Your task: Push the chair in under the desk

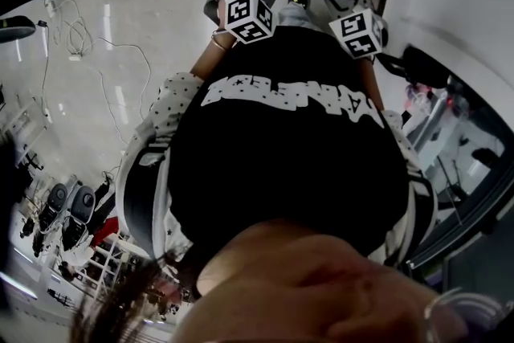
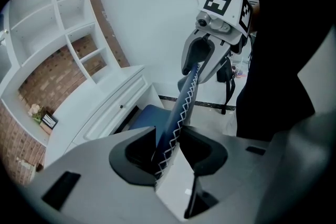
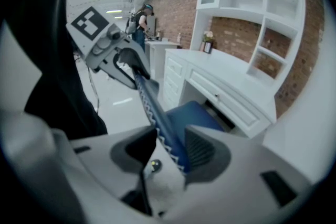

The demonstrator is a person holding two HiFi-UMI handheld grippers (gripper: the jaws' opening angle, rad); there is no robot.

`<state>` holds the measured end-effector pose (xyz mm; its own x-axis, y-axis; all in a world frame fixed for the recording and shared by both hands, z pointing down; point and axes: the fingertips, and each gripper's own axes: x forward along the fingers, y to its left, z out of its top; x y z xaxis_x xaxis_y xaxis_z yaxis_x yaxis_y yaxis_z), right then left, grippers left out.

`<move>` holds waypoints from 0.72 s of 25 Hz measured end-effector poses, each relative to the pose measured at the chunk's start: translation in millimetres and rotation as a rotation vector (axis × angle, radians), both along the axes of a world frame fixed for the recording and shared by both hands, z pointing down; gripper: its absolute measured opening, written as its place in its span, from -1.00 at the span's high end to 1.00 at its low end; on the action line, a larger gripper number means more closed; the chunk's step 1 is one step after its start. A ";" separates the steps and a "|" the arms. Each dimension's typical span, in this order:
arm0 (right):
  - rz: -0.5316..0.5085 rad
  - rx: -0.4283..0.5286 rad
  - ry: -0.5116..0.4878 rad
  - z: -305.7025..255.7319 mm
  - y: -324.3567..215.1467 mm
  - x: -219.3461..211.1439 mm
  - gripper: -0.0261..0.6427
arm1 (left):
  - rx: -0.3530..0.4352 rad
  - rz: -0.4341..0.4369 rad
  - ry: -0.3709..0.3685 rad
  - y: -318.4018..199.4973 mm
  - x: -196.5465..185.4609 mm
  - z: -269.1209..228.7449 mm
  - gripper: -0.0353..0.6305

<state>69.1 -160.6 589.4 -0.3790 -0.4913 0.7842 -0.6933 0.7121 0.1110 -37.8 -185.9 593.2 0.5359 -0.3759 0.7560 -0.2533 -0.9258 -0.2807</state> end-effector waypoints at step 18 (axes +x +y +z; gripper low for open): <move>-0.003 0.024 0.009 1.6 -40.8 21.3 0.36 | -0.005 -0.008 -0.011 -35.8 20.9 1.5 0.40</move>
<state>90.4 -201.4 591.1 -0.3736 -0.5087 0.7757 -0.6897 0.7115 0.1343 -16.9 -221.7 594.7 0.5245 -0.3765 0.7636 -0.2577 -0.9250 -0.2792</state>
